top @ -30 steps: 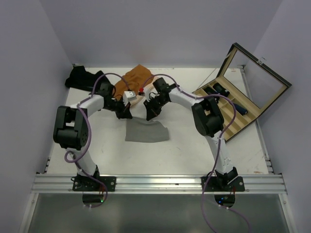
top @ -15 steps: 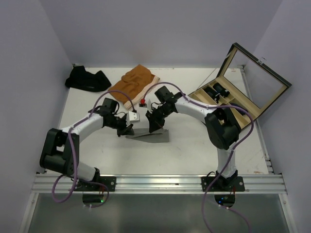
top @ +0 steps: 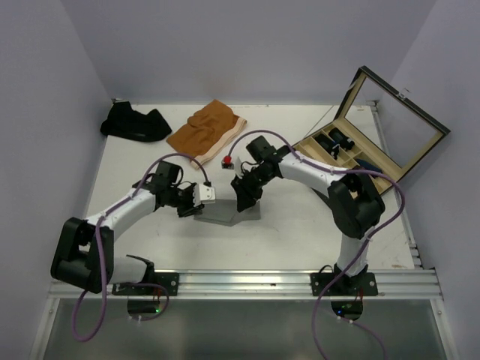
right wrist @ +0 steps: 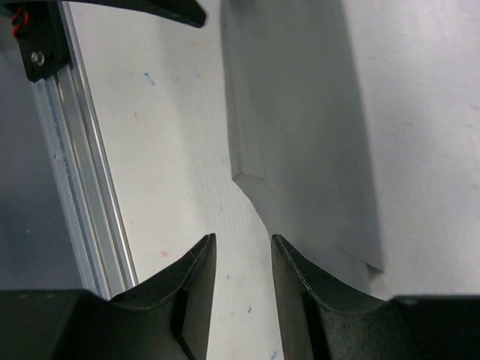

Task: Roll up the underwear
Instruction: Fold the underwear

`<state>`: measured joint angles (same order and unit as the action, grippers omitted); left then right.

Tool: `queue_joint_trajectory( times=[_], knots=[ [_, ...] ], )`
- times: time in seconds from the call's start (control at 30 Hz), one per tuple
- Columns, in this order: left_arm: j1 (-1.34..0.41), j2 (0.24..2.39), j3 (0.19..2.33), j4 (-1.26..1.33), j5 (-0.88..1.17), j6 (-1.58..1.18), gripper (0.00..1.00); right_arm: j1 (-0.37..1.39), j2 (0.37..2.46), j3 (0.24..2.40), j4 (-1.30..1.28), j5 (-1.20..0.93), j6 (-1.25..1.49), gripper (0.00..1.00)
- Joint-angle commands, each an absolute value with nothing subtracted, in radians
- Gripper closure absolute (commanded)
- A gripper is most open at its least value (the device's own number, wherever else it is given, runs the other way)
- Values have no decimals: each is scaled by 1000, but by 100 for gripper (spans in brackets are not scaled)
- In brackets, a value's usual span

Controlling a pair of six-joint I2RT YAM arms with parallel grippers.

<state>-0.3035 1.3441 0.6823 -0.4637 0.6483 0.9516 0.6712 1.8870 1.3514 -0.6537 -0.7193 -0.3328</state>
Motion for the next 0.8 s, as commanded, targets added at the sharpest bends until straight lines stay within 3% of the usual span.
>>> queue_joint_trajectory(
  times=[0.0,0.47,0.77],
  knots=[
    [-307,1281,724,-506,678,979,67,609,1802,1385,-669,-663,-288,61],
    [-305,1506,856,-400,629,687,66,588,1913,1350,-741,-514,-275,69],
    [-331,1387,795,-454,666,905,66,586,1872,1304,-749,-486,-265,72]
  ],
)
